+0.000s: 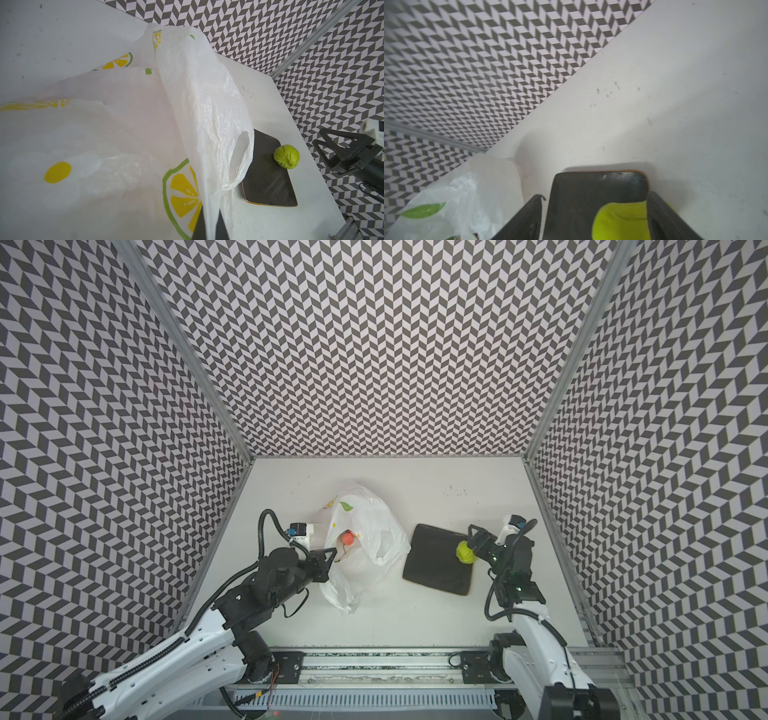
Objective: Take the fake fruits out of the plastic bag
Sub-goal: 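Reach the right gripper back into the bag opening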
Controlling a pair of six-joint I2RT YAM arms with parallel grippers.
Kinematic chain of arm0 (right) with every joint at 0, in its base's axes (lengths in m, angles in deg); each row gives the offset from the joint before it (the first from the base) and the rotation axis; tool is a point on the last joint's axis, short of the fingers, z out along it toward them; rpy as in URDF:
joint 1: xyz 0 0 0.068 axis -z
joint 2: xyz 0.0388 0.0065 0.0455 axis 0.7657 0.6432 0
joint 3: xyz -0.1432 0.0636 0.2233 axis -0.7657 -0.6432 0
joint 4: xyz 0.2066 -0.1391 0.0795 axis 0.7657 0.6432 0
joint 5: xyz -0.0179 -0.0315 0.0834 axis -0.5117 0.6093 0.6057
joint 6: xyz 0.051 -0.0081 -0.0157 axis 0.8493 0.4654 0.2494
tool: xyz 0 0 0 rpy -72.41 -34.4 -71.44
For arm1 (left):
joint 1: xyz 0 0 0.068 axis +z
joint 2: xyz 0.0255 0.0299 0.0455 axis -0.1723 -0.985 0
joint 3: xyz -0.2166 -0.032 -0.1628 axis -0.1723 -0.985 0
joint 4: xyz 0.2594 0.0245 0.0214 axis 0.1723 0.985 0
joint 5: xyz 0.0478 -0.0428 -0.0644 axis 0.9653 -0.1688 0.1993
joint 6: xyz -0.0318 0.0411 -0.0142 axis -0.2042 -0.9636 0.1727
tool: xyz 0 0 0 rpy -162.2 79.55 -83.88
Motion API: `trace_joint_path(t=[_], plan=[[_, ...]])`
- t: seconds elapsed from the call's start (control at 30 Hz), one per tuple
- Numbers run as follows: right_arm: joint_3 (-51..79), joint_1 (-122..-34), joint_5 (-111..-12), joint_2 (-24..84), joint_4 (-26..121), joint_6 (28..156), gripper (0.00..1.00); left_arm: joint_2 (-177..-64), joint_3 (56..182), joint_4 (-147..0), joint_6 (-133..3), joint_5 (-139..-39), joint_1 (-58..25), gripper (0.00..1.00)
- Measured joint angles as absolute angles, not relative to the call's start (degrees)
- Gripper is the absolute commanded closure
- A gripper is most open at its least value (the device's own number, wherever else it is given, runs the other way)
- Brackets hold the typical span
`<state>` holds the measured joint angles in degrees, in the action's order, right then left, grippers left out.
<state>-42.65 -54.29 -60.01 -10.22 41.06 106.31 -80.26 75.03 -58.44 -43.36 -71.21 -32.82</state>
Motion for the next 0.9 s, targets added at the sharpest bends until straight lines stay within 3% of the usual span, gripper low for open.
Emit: trace_joint_path(t=[0.2, 0.4, 0.67, 0.9], plan=[[-36.2, -81.9, -63.5, -7.4, 39.8, 105.5, 0.43, -80.3, 74.7, -58.0, -43.1, -71.6, -32.8, 1.00], [-27.6, -99.8, -65.6, 11.3, 35.0, 105.1, 0.48, -79.9, 74.4, -55.6, -41.6, -71.5, -32.8, 1.00], [-16.6, -104.9, -66.1, 34.4, 29.9, 105.8, 0.45, -79.1, 74.1, -50.2, -36.1, -69.7, -32.8, 1.00], [-9.5, -105.0, -71.7, 44.8, 28.6, 109.7, 0.43, -80.1, 73.7, -46.7, -31.2, -67.8, -32.8, 1.00]])
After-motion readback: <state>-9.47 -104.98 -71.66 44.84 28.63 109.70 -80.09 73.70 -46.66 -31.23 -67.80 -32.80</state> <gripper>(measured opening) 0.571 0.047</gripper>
